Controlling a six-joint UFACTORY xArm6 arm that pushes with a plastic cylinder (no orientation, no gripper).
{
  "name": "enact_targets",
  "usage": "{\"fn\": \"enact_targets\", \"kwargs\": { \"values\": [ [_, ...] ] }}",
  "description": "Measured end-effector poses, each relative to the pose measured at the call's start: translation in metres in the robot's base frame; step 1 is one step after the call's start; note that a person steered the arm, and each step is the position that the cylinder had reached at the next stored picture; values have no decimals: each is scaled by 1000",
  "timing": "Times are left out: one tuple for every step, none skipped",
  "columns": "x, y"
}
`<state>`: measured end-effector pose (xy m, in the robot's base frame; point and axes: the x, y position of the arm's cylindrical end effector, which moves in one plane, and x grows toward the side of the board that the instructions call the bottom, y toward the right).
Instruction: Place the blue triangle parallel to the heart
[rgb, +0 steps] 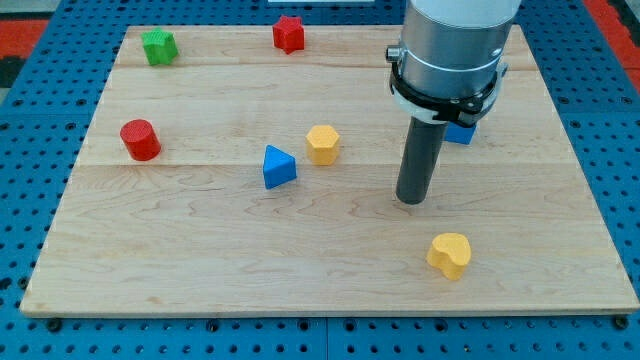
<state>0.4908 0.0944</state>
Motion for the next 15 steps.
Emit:
{"fn": "enact_targets", "kwargs": {
  "values": [
    [-4,-44],
    [-7,-92],
    [-35,-100],
    [-58,-127],
    [-59,-169],
    [-11,-180],
    [19,-172],
    [35,-148],
    [-2,-142],
    [32,-106],
    [56,-97],
    [64,-115],
    [64,-128],
    [59,-112],
    [42,-48]
  ]
}}
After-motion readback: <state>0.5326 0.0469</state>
